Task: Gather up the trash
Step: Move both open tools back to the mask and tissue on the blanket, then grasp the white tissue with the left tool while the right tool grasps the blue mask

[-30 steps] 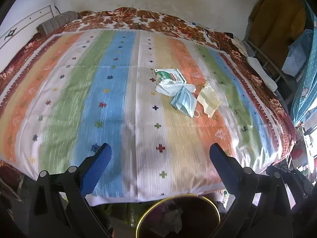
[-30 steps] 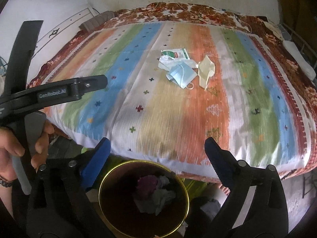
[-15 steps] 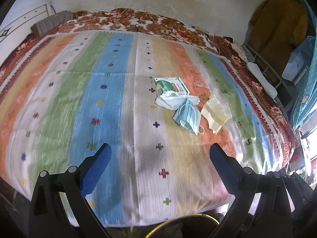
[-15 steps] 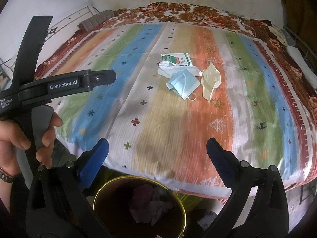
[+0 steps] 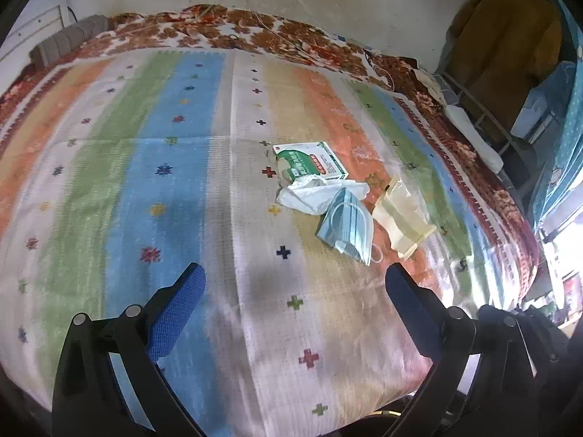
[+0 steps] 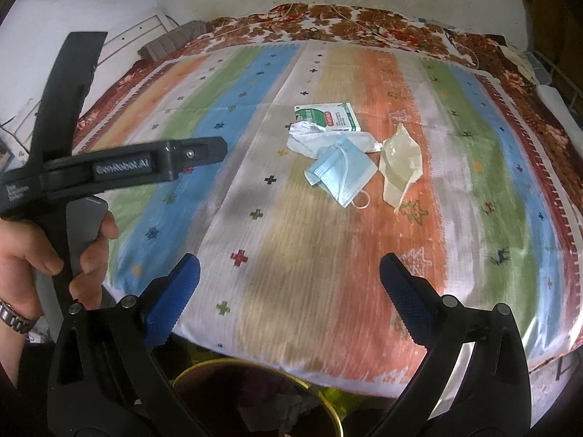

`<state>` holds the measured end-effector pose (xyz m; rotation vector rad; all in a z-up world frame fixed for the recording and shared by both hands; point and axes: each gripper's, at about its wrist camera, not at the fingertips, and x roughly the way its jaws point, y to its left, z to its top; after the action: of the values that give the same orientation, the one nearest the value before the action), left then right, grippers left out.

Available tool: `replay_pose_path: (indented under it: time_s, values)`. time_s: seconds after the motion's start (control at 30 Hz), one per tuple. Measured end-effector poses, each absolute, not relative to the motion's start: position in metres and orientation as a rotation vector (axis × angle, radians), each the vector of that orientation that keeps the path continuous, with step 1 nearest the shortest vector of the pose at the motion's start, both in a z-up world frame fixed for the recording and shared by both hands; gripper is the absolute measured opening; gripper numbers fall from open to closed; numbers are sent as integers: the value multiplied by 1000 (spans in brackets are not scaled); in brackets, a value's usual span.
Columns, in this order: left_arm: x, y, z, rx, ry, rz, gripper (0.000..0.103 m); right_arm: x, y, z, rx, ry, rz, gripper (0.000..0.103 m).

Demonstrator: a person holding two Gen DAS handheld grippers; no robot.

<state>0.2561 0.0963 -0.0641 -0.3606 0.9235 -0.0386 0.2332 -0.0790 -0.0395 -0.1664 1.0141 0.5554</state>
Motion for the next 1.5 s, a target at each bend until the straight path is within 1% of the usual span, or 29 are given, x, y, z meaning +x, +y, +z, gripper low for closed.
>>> replay_pose_path:
  time_s: [0.17,0.23,0.37,0.5,0.63,0.8,1.1,1.17,1.3,1.33,1.4,1.47,1.5]
  values:
    - [275,99,-73,-356,930,-78,96,249,-73,-52,-164,1027,546,94]
    - [281,101,-77,-361,932,-107,92,255,-70,-58,-164,1034,544,94]
    - [293,107,-84,-362,936,-129,90,267,-66,-66,-170,1035,535,93]
    - [306,111,-93,-379,941,-143,85,284,-68,-72,-107,1063,518,93]
    - [321,110,-100,-386,945,-180,81,298,-63,-78,-136,1059,504,92]
    - [335,114,-111,-403,943,-184,77,316,-59,-88,-133,1072,494,89]
    - [359,119,-132,-435,954,-161,72,347,-41,-114,-133,1093,493,78]
    - [367,117,-135,-431,956,-168,70,354,-40,-119,-119,1106,499,62]
    - [379,115,-142,-413,957,-162,69,367,-41,-128,-94,1130,516,56]
    - [383,113,-145,-410,966,-162,67,369,-41,-131,-93,1139,522,50]
    - [387,109,-150,-396,977,-165,63,372,-42,-136,-93,1145,519,44]
    - [389,104,-154,-384,976,-184,62,374,-43,-141,-92,1159,514,29]
    - [389,102,-155,-377,973,-188,61,375,-44,-144,-90,1165,511,25]
